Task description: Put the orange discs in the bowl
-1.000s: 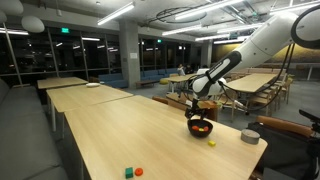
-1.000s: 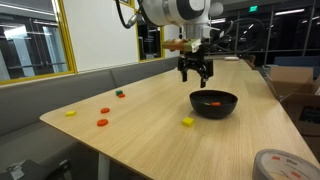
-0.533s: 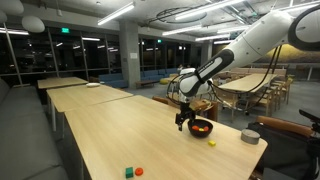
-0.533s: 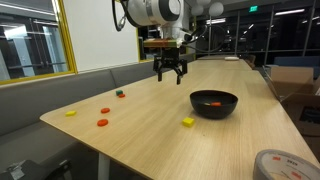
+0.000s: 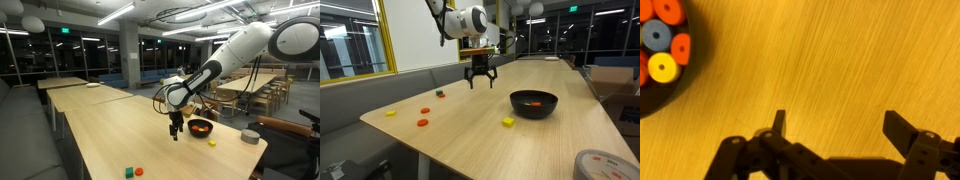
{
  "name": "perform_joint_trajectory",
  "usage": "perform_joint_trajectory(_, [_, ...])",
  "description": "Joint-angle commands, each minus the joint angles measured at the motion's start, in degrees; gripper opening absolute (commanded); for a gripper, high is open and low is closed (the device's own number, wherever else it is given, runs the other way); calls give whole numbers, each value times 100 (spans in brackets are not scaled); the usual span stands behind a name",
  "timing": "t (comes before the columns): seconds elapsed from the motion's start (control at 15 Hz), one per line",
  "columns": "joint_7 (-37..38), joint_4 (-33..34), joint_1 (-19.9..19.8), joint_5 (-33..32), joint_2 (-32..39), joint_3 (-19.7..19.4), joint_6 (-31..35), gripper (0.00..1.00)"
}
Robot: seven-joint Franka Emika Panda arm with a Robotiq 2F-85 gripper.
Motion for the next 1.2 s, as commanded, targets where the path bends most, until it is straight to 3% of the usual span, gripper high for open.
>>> perform_joint_trajectory(0.0, [-638, 274, 108, -407, 310, 130, 51, 100])
perform_joint_trajectory(0.47, [-1332, -202, 308, -1042, 345, 396, 1515, 100])
perform_joint_trajectory(0.73, [-1494, -311, 256, -599, 390, 796, 2231, 100])
perform_joint_trajectory(1.13, [-1864, -350, 244, 69, 516, 1343, 2284, 100])
